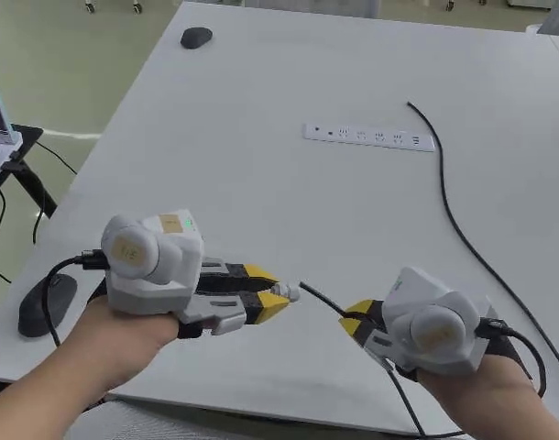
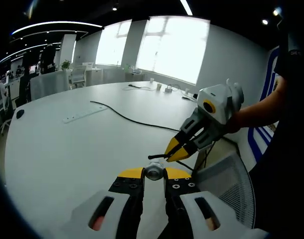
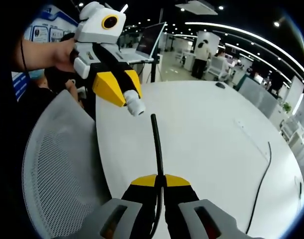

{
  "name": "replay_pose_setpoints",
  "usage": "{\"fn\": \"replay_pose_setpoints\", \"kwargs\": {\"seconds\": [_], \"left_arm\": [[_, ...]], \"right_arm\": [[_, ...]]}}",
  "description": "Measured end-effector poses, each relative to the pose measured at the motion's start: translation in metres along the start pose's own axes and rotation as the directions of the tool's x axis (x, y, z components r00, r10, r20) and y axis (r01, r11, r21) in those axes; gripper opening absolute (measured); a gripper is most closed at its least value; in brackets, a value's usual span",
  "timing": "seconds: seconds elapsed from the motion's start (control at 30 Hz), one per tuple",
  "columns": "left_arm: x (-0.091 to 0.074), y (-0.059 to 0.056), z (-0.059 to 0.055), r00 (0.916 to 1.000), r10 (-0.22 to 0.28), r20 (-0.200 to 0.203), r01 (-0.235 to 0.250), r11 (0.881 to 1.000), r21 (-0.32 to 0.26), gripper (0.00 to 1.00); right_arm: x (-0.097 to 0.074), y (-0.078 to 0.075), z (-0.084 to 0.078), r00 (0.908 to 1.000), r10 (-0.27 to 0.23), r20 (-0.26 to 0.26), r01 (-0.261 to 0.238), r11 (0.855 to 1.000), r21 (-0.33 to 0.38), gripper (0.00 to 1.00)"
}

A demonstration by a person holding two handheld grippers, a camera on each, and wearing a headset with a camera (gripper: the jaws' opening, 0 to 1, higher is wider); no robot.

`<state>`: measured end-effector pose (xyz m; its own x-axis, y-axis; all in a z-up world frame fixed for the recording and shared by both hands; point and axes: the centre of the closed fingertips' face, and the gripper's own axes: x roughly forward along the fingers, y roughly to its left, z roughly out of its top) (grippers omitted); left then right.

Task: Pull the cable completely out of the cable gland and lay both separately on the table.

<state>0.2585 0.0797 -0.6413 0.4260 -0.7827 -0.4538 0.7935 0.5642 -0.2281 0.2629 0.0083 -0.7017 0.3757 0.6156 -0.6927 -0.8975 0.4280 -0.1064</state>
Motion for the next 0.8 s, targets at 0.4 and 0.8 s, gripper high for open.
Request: {"fn": "replay_pose_setpoints", "kwargs": {"seconds": [0.4,0.8], "left_arm": [[-0.002,-0.006,-0.004,1.0,0.007,0.001,-0.007,1.0,-0.019,0.15],[-0.008,-0.002,-0.016,0.9996,0.028,-0.001,-0.028,0.999,-0.017,0.15]], "right_arm": [[-0.004,-0.004,0.0,0.9999,-0.014,-0.001,0.014,1.0,0.026,0.0],[-0.003,-0.012,0.005,0.9995,-0.03,-0.012,0.031,0.995,0.096,0.0]]}}
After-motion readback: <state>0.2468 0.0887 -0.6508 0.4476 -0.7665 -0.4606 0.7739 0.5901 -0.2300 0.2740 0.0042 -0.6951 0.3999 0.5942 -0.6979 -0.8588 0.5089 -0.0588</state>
